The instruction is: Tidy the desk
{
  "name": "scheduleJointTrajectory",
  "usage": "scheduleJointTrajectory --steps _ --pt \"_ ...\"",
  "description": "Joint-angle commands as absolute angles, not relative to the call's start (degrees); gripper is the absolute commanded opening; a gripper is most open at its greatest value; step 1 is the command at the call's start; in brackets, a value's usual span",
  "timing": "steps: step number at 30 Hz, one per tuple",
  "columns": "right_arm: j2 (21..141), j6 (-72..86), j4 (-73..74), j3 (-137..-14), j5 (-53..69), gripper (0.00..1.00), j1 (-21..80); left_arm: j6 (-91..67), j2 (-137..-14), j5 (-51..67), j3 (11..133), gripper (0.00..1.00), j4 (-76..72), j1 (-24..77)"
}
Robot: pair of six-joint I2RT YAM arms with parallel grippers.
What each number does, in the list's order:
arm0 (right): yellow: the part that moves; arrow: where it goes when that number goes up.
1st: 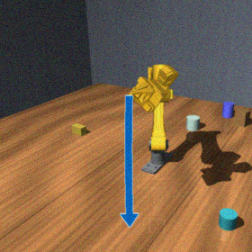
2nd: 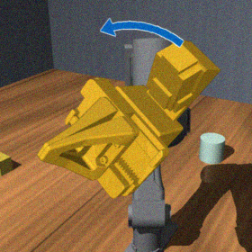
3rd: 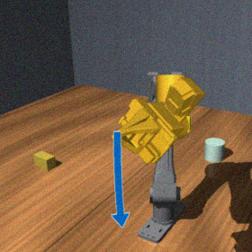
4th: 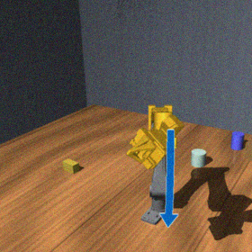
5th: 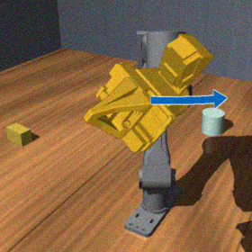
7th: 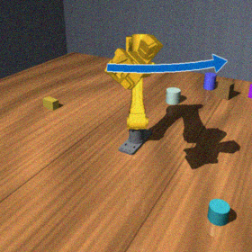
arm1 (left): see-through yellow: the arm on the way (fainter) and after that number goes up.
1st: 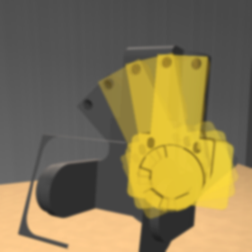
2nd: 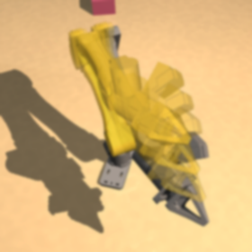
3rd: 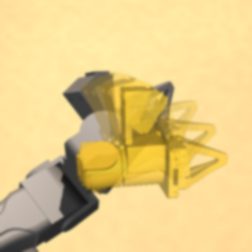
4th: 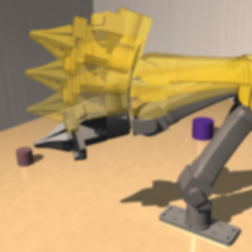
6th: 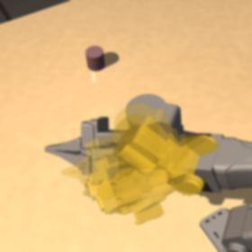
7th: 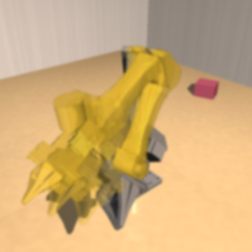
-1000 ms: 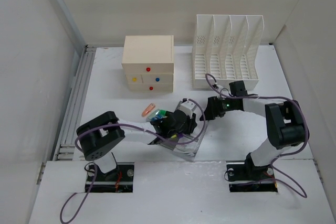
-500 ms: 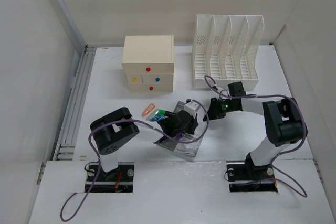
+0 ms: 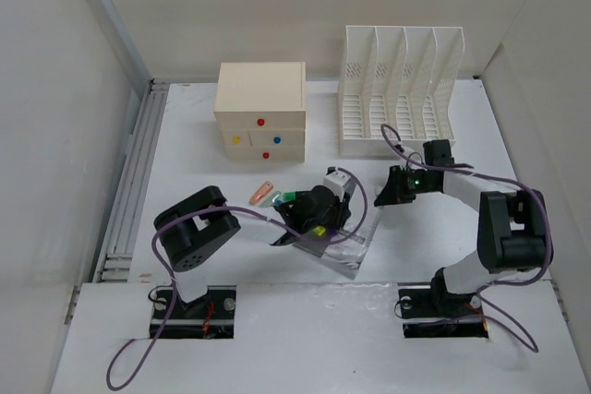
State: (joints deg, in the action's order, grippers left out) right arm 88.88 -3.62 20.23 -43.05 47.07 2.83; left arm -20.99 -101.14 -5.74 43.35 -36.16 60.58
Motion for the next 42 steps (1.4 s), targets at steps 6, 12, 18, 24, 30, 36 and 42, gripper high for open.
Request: scheduleJointTrajectory --steps 6,12,18,24,30,36,42 --pt "74.72 -9.14 24.87 -49.13 47.29 0.0 0.97 -18.63 -94.4 -4.92 45.45 0.44 -33.31 58.54" --pt "66.89 -10.99 25.48 -50.97 44.57 0.0 0.97 -18.63 -93.87 -4.39 45.44 0.46 -32.7 58.54" --pt "62.41 -11.6 27.15 -53.96 40.88 0.0 0.97 -18.63 -93.87 -5.01 45.97 0.46 -30.85 58.54" --pt "61.26 -11.6 27.16 -57.82 37.62 0.0 0.97 -18.11 -93.34 -5.01 46.49 0.56 -29.71 56.78" --pt "61.26 -11.6 27.16 -62.22 36.39 0.0 0.97 -16.88 -88.88 -5.01 48.07 0.71 -26.46 54.94" --pt "59.5 -12.13 27.16 -68.46 37.0 0.0 0.97 -14.33 -80.7 -4.23 52.29 0.76 -20.41 53.61" --pt "56.26 -10.99 26.46 -73.64 34.64 0.0 0.97 -14.41 -73.31 -0.62 57.74 0.79 -15.83 52.47"
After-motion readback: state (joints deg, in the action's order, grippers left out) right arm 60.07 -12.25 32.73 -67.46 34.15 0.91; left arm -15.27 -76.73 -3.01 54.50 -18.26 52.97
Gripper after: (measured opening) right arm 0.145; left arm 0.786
